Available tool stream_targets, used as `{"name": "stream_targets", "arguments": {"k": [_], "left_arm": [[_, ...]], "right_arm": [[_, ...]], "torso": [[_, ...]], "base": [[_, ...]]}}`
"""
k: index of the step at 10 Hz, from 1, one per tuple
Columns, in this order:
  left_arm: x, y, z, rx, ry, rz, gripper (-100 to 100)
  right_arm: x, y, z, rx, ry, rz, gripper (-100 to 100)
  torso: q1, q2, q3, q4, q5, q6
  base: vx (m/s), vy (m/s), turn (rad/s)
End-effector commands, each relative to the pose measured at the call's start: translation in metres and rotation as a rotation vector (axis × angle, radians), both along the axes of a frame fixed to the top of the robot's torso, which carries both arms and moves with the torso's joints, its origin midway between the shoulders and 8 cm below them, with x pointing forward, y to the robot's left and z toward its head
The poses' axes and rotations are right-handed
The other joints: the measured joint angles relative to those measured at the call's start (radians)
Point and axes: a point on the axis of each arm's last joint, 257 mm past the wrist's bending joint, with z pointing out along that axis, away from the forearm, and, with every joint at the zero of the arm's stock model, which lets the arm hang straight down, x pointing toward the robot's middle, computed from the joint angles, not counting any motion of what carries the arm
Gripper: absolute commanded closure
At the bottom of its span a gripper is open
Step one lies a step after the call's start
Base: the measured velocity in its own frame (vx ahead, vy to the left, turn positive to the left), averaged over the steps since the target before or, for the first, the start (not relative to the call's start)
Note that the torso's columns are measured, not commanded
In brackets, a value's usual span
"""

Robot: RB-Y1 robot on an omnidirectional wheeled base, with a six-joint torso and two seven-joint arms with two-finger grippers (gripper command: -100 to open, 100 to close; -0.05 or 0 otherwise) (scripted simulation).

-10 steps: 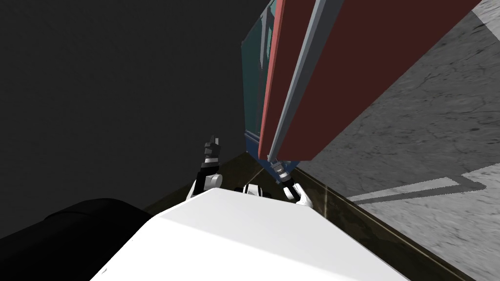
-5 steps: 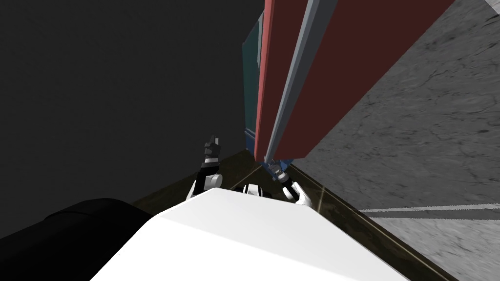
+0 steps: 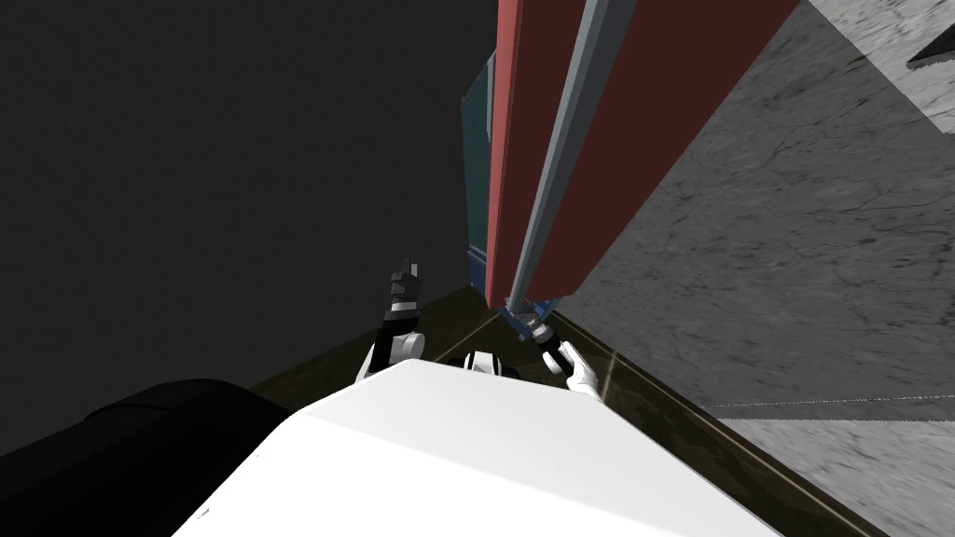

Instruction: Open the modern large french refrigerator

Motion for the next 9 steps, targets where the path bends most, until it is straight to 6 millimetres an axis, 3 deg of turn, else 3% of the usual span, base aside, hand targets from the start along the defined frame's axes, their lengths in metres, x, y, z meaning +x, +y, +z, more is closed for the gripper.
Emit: {"name": "stream_targets", "arguments": {"k": [1, 8, 9], "left_arm": [[0.0, 0.0, 0.0, 0.0, 0.0, 0.0, 0], [0.0, 0.0, 0.0, 0.0, 0.0, 0.0, 0], [0.0, 0.0, 0.0, 0.0, 0.0, 0.0, 0]], "right_arm": [[0.018, -0.002, 0.029, 0.011, -0.021, 0.004, -100], [0.034, -0.008, 0.047, 0.014, -0.023, 0.002, -100], [0.03, -0.01, 0.021, -0.021, 0.015, -0.011, -100]], "torso": [[-0.003, 0.002, 0.002, -0.002, -0.002, 0.001], [-0.009, 0.014, 0.004, 0.014, 0.001, 0.003], [-0.008, 0.015, 0.005, 0.013, 0.0, 0.004]], "base": [[-0.04, 0.039, 0.039], [-0.036, 0.01, -0.001], [0.009, -0.001, 0.002]]}}
